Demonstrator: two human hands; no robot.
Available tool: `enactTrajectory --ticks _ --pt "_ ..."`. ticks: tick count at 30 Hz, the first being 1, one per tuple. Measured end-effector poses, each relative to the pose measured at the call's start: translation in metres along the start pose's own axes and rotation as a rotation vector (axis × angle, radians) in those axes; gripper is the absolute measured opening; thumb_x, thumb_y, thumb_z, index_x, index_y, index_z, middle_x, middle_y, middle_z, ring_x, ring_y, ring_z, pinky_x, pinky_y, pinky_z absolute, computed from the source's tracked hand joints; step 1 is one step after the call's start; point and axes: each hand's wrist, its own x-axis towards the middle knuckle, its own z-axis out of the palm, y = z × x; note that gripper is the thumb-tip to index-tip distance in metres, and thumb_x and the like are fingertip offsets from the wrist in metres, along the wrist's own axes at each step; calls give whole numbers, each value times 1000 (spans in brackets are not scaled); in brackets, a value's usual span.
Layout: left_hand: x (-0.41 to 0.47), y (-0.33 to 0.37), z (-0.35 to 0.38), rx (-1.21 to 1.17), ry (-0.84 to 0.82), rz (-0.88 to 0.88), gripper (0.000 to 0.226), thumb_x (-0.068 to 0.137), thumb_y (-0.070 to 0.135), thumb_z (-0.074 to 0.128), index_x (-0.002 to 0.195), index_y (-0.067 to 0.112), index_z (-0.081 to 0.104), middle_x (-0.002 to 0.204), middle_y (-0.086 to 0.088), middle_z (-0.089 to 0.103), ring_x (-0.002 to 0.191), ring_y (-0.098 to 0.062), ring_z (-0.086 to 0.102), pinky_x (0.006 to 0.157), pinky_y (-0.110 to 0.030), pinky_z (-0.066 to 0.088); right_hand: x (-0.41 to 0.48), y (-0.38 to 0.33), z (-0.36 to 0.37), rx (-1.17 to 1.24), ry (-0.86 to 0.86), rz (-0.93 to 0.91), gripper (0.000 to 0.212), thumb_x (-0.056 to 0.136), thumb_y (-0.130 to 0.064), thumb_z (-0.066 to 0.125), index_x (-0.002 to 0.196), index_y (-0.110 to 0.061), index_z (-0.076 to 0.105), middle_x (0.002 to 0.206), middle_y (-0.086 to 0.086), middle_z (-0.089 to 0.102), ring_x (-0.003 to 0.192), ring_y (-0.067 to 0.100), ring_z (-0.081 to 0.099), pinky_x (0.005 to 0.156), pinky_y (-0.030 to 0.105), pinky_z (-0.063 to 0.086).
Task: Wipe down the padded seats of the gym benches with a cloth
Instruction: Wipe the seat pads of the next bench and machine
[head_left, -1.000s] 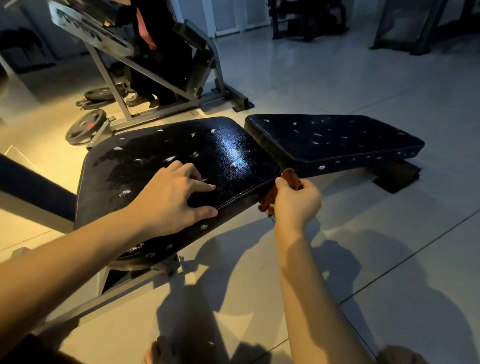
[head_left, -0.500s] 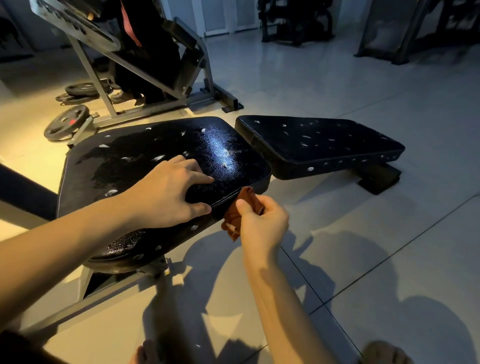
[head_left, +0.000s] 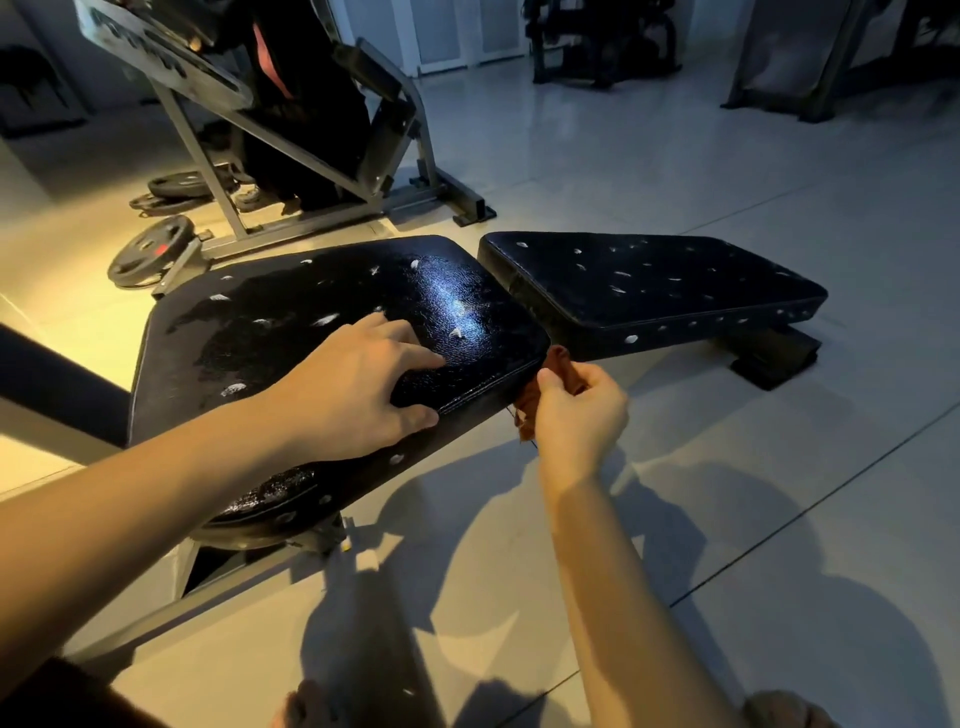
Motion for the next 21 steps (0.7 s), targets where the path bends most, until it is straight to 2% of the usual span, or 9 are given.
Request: enactTrajectory --ticks 5,8,10,11,13,16,18,21 --pt "-8 -17 -4 -10 -7 -42 59 86 52 72 136 24 63 121 2 59 112 -19 50 96 -31 39 -28 7 6 -10 -42 -47 2 90 -18 75 88 -17 74 81 0 73 73 18 72 67 35 63" --pt "-9 -21 -5 -39 -30 -64 54 86 47 75 133 24 65 120 0 59 114 -21 51 95 -30 36 -54 5 5 -12 -128 -97 21 90 -17 75 77 -29 66 73 -12 69 70 8 70 63 23 59" --pt "-8 -20 -6 -39 -48 -77 52 85 44 76 133 25 65 120 -1 59 116 -22 50 96 -30 35 -67 5 5 -9 -178 -121 17 91 -15 75 81 -28 68 73 -13 68 70 5 69 61 16 55" --pt "-8 -19 -7 -37 -60 -85 52 85 44 76 132 25 65 120 -1 59 117 -21 50 96 -30 35 -73 5 5 -5 -201 -123 10 90 -14 75 86 -23 71 75 -12 69 71 6 70 63 18 56" --pt "-10 -17 -10 -41 -84 -104 51 85 44 76 132 26 65 119 1 58 117 -21 49 94 -29 36 -89 2 6 13 -269 -101 6 90 -12 74 89 -18 73 76 -3 73 71 15 74 63 33 62" --pt "-14 -13 -17 -64 -129 -133 52 85 44 76 133 25 65 118 1 58 116 -21 50 95 -32 43 -106 -5 -2 79 -478 2 14 94 -8 66 86 -17 71 73 7 75 62 28 74 55 50 62" --pt "-16 -10 -21 -81 -145 -152 52 85 43 77 132 23 65 119 0 59 114 -21 52 94 -31 44 -107 -7 -13 70 -544 71 23 96 -4 62 82 -20 68 68 0 73 61 20 73 53 45 62" --pt "-23 -8 -26 -102 -144 -185 50 86 40 78 130 21 67 116 0 61 105 -17 55 84 -24 40 -90 3 -24 26 -423 189 13 100 -12 57 103 -22 65 92 -2 65 81 18 62 52 36 59"
